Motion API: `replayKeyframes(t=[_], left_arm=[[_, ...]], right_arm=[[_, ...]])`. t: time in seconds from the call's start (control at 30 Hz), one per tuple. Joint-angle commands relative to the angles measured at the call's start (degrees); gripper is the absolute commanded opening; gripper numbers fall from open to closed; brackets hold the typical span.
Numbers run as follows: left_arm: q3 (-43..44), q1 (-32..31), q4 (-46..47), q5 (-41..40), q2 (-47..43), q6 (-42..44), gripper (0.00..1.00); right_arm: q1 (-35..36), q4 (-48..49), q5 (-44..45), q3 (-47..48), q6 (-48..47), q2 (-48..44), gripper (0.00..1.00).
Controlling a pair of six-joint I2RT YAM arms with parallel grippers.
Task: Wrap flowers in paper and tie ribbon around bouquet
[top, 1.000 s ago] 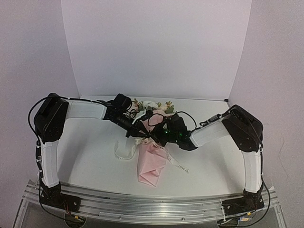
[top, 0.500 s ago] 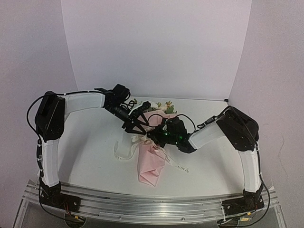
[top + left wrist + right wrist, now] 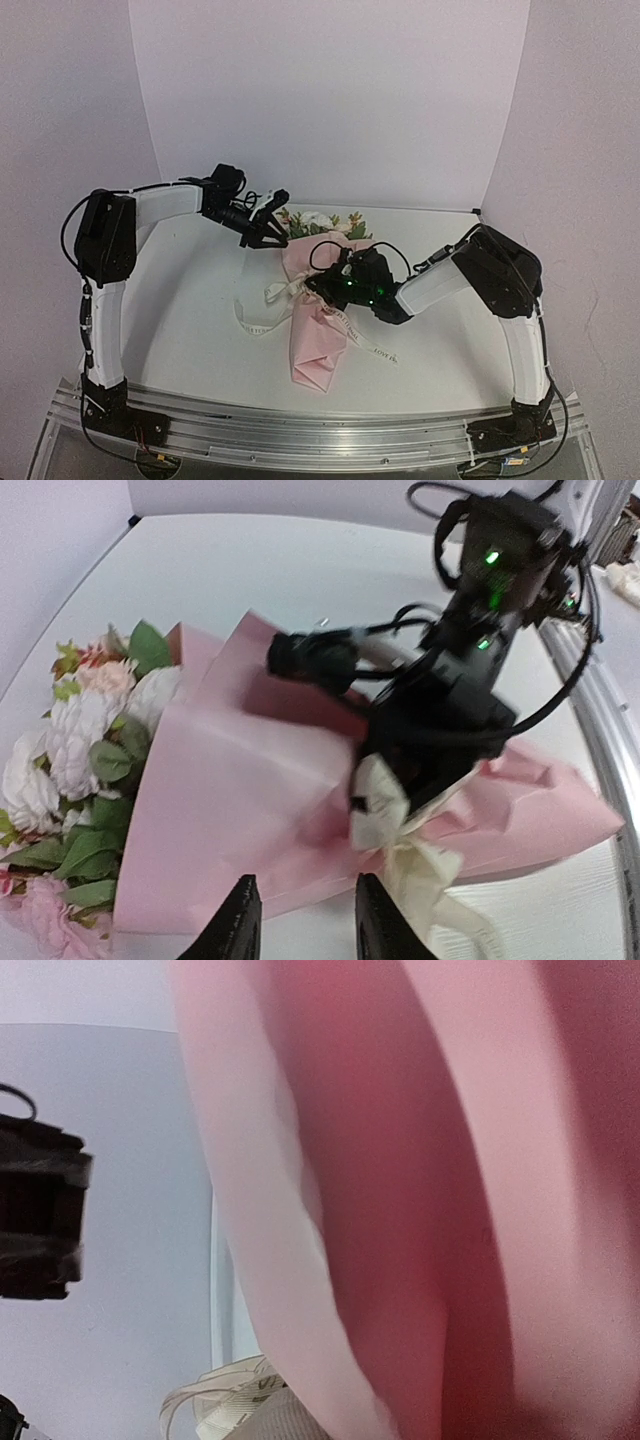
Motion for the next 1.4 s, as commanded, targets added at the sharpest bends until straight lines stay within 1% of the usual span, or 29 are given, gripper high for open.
replayKeyframes(t=[0.0,0.13,0.2,0.33,0.43,0.57,0.7,0.83,0.93,1.1,1.17,1.23,1.37], left_arm=[[1.4,-2.9,10.4,-5.4,7.0,-2.0,0.29],[3.0,-4.4,13.4,-2.8,9.5,-1.3,0.31],[2.8,-5.0,14.3,-2.8,9.8,-0.4,0.33],[2.4,-5.5,14.7,-2.5,10.4,0.6,0.33],[2.3,-5.5,11.5,0.7,9.5,4.2,0.35],[3.0,-5.1,2.9,4.5,8.5,11.2,0.42],[3.8,-4.9,-3.8,5.6,8.2,17.7,0.46],[4.0,-5.6,-3.2,5.2,8.5,17.8,0.48],[3.7,-6.5,-2.4,3.5,8.7,19.1,0.48],[4.5,-7.0,-2.9,3.8,8.9,20.8,0.48],[4.5,-7.1,-3.4,3.7,8.8,21.9,0.47],[4.7,-7.3,-3.7,3.4,8.9,22.1,0.41],[5.0,-7.4,-4.2,2.6,9.1,22.1,0.26]], right_arm=[[-0.2,-0.5,-0.1,1.2,-1.4,1.8,0.00],[-0.2,-0.9,0.5,0.9,-1.5,1.2,0.00],[-0.2,-1.1,1.0,0.6,-1.9,0.8,0.00],[-0.1,-2.0,1.1,1.0,-2.6,0.4,0.00],[-0.2,-2.5,1.5,1.1,-2.7,0.4,0.00],[-0.2,-3.8,2.5,1.4,-3.6,-0.3,0.00],[-0.2,-5.4,3.1,2.2,-5.3,-0.9,0.00],[-0.3,-6.3,2.2,3.4,-5.9,-0.4,0.00],[-0.3,-6.8,1.8,4.5,-6.6,-0.3,0.00],[-0.2,-8.0,2.1,5.3,-8.5,-1.1,0.00],[-0.2,-8.5,1.4,6.0,-9.5,-1.1,0.00],[-0.2,-8.6,0.1,6.8,-10.1,-0.8,0.00],[-0.2,-8.6,-0.4,6.9,-11.4,-1.1,0.00]])
